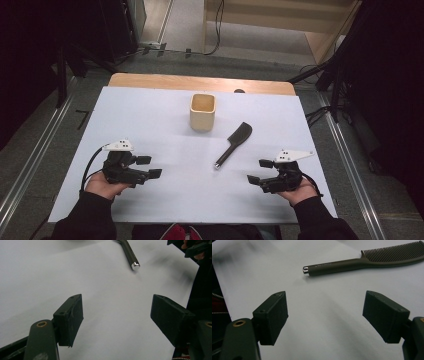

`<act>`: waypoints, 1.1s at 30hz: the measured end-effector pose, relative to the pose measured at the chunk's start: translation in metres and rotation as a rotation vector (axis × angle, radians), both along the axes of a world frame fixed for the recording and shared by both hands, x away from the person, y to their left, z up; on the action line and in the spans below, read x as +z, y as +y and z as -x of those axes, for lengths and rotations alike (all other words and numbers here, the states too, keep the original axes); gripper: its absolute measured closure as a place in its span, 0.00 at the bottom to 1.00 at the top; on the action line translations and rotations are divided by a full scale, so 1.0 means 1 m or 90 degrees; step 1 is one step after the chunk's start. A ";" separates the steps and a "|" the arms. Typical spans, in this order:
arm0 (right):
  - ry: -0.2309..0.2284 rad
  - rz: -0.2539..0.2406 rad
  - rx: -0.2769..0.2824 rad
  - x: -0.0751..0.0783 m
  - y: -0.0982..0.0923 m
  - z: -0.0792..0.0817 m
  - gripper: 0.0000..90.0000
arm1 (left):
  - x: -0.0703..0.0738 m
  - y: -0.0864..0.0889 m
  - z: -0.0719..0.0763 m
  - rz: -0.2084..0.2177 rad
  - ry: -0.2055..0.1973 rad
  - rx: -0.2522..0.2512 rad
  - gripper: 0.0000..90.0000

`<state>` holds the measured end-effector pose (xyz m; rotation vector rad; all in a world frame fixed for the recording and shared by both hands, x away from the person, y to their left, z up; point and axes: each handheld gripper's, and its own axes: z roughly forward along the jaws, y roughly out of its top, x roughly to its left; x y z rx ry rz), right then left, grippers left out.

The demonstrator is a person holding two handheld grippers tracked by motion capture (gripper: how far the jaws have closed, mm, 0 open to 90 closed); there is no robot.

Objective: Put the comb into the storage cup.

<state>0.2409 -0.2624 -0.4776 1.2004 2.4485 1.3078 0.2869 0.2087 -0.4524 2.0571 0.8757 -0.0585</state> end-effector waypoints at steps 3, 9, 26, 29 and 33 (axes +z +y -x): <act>0.002 -0.006 -0.002 0.000 -0.001 -0.001 0.20 | 0.000 0.000 -0.002 0.003 0.002 0.001 0.30; 0.010 -0.009 -0.002 -0.001 -0.001 -0.003 0.20 | -0.001 0.000 -0.003 -0.001 0.007 0.001 0.29; 0.016 -0.025 -0.003 0.000 -0.002 -0.003 0.20 | -0.001 -0.001 -0.003 -0.005 0.005 -0.004 0.29; 0.015 -0.024 -0.002 0.000 -0.002 -0.003 0.20 | -0.001 -0.001 -0.002 -0.005 0.005 -0.005 0.30; 0.014 -0.028 -0.002 0.002 -0.001 -0.003 0.20 | -0.001 -0.002 -0.003 -0.005 0.004 -0.006 0.30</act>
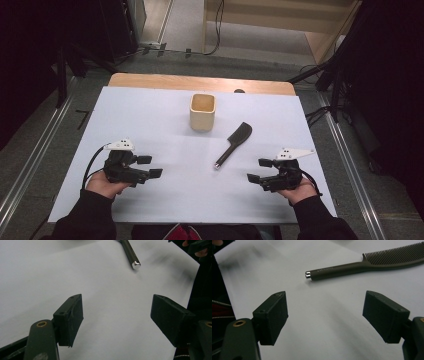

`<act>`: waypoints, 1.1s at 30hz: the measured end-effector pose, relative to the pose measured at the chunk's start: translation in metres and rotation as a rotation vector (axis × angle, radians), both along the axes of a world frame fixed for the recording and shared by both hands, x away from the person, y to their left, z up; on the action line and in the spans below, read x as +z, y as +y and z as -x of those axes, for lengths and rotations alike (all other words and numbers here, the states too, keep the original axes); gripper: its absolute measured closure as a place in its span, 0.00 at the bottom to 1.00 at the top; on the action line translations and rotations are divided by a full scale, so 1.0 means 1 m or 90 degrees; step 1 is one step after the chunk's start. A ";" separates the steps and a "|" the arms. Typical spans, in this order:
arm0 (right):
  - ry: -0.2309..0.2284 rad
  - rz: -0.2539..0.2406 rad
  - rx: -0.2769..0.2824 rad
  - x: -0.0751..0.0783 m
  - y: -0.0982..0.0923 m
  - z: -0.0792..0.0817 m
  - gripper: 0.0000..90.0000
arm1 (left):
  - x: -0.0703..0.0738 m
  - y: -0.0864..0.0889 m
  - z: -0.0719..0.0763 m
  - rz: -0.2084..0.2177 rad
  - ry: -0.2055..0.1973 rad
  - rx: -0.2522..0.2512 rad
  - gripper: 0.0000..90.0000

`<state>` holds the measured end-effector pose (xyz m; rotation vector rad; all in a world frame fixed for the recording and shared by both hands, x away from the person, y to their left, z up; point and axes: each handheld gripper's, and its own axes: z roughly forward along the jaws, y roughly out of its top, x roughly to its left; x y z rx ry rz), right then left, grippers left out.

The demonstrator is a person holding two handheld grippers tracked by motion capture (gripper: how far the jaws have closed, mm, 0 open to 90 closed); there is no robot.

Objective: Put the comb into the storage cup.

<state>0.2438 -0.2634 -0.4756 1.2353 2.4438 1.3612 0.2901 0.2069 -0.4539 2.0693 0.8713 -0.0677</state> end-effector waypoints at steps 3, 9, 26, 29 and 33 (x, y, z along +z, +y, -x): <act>-0.011 -0.011 0.001 0.004 0.001 -0.002 0.21 | 0.000 0.000 -0.001 0.000 0.000 0.001 0.30; -0.019 -0.009 -0.005 0.009 0.002 -0.011 0.21 | 0.000 0.000 -0.001 -0.004 0.001 0.002 0.30; -0.019 -0.003 -0.035 0.016 0.012 -0.028 0.21 | -0.001 -0.001 -0.001 -0.003 0.004 0.003 0.30; -0.022 0.004 -0.033 0.016 0.015 -0.032 0.21 | -0.001 -0.001 -0.001 -0.004 0.004 0.002 0.30; -0.024 0.003 -0.033 0.017 0.019 -0.036 0.21 | -0.001 -0.001 -0.001 -0.005 0.004 0.003 0.29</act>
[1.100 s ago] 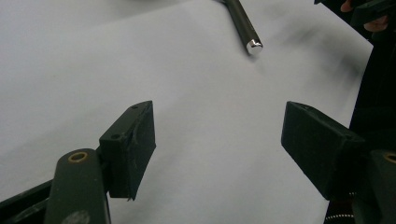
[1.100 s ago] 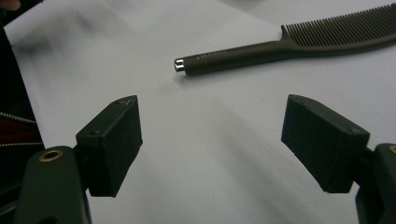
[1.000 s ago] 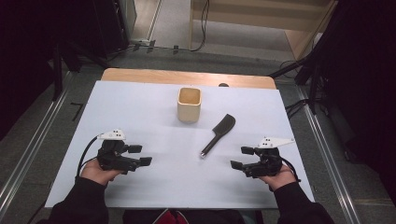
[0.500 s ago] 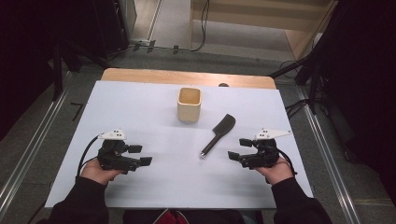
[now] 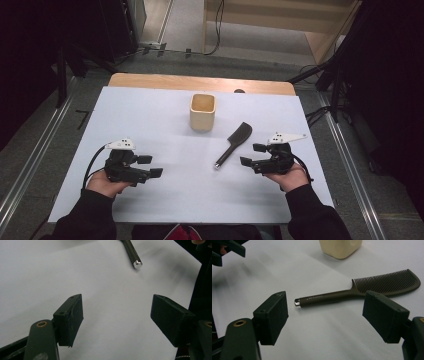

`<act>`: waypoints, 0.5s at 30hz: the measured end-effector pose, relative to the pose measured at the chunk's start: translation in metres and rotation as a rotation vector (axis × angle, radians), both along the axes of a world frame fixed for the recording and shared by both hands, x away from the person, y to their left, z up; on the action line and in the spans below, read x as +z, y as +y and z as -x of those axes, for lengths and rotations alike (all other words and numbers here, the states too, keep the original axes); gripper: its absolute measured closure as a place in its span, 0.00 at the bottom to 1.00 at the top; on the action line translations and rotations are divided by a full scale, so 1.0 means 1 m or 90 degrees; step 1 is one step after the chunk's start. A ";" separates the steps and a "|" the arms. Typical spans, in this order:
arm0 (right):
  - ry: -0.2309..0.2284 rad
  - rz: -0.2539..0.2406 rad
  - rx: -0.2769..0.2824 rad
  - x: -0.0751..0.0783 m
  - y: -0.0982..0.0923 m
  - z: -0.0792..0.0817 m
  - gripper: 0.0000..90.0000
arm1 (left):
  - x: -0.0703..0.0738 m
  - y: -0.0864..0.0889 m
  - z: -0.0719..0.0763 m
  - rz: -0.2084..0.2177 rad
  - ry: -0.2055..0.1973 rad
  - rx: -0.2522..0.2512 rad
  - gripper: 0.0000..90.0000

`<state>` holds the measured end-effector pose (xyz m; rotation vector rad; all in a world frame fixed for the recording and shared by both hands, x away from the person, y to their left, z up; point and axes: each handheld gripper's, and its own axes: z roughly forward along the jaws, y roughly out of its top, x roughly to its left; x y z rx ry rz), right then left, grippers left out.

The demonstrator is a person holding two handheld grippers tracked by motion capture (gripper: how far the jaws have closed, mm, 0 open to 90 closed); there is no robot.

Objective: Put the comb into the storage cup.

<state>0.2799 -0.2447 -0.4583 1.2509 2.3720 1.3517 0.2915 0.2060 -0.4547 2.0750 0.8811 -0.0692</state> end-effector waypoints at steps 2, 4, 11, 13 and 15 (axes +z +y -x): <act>-0.003 -0.001 -0.002 0.001 0.001 -0.002 0.21 | 0.000 0.000 0.000 -0.001 0.000 0.000 0.30; -0.003 0.000 0.000 0.001 0.003 -0.003 0.21 | 0.000 0.000 0.000 -0.001 0.000 0.001 0.29; -0.005 -0.004 0.003 0.003 0.010 -0.009 0.21 | 0.000 0.000 0.000 -0.001 0.000 0.000 0.29; -0.006 -0.004 0.001 0.003 0.013 -0.011 0.21 | 0.000 0.000 0.000 -0.002 0.000 0.000 0.30; -0.010 0.001 -0.001 0.004 0.015 -0.012 0.21 | 0.000 0.000 0.000 -0.001 0.000 -0.001 0.30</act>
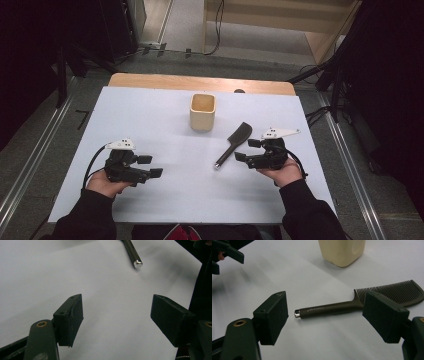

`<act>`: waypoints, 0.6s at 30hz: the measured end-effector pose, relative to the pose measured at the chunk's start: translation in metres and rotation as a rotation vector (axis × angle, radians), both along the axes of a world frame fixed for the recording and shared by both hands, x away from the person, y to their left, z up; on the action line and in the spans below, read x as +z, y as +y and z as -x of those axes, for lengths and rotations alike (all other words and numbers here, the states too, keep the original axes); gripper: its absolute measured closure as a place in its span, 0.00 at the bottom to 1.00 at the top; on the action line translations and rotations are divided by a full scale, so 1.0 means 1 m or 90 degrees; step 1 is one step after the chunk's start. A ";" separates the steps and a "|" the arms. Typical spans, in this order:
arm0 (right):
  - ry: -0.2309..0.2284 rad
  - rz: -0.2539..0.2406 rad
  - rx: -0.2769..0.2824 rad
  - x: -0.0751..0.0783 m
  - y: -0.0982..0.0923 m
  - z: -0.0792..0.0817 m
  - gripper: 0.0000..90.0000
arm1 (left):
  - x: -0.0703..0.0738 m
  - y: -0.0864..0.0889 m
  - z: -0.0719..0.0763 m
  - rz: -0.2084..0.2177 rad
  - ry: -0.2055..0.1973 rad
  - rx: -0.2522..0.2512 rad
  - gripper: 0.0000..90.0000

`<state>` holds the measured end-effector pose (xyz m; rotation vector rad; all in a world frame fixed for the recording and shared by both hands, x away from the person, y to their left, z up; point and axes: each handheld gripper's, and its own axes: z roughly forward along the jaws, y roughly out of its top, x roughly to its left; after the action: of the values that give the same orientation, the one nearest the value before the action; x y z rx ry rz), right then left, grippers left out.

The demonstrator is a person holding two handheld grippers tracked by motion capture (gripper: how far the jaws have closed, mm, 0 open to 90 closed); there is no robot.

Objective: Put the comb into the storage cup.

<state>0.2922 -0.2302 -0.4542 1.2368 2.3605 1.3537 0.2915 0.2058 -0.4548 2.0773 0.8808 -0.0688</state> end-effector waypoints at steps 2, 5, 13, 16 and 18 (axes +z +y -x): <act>-0.003 0.003 0.005 0.001 0.002 -0.001 0.21 | 0.000 0.000 0.000 0.000 0.000 0.000 0.30; -0.003 0.005 0.002 0.001 0.005 -0.003 0.21 | 0.000 0.000 0.000 0.000 0.000 0.001 0.29; 0.000 0.002 -0.002 0.000 0.012 -0.010 0.21 | 0.000 0.000 0.000 0.001 0.001 0.000 0.30; -0.003 0.002 0.000 0.000 0.014 -0.012 0.21 | 0.000 0.000 0.000 0.000 0.000 0.001 0.29; -0.005 0.004 0.001 0.000 0.017 -0.015 0.21 | 0.000 0.000 0.000 0.000 0.000 0.000 0.30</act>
<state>0.3069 -0.2132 -0.4539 1.2249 2.3596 1.3482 0.2917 0.2061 -0.4548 2.0770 0.8810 -0.0691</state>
